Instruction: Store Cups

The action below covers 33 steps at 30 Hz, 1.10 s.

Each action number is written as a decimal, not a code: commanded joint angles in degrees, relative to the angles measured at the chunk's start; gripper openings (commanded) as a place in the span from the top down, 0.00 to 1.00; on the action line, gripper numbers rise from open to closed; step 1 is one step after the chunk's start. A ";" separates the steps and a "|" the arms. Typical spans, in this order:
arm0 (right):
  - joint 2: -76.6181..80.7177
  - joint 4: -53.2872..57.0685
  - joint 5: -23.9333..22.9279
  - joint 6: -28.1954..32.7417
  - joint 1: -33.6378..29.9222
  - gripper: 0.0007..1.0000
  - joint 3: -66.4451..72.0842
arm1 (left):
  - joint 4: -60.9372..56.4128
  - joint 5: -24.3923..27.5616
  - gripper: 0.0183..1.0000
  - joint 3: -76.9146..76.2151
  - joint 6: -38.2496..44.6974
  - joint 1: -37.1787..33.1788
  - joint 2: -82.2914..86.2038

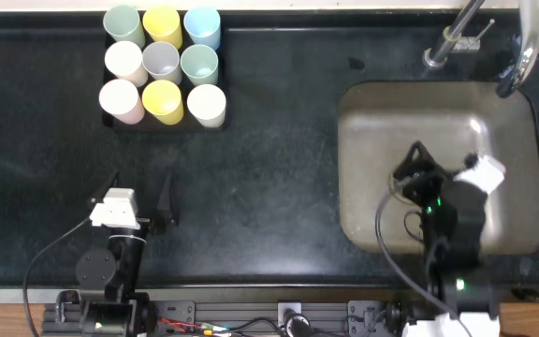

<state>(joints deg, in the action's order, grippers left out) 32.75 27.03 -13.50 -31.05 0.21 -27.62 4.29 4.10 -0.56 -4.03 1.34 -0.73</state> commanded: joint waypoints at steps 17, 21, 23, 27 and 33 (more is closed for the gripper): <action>-26.47 -20.65 0.00 0.35 0.59 0.00 20.74 | 0.13 0.33 0.00 0.11 1.03 -0.44 0.57; -30.18 -19.43 -0.02 0.35 0.55 0.00 23.10 | 0.13 0.33 0.00 0.11 1.03 -0.44 0.57; -31.58 -19.30 -0.02 0.35 0.50 0.00 23.98 | 0.13 0.33 0.00 0.11 1.03 -0.44 0.57; -32.59 -19.52 -0.02 0.35 0.46 0.00 25.29 | 0.13 0.35 0.00 0.11 1.03 -0.44 0.57; -32.59 -20.04 -0.02 0.35 -0.26 0.00 25.64 | 0.13 0.33 0.00 0.11 1.03 -0.44 0.57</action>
<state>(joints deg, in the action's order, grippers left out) 0.84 7.46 -13.50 -31.07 0.43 -2.44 4.29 4.10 -0.56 -4.03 1.34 -0.73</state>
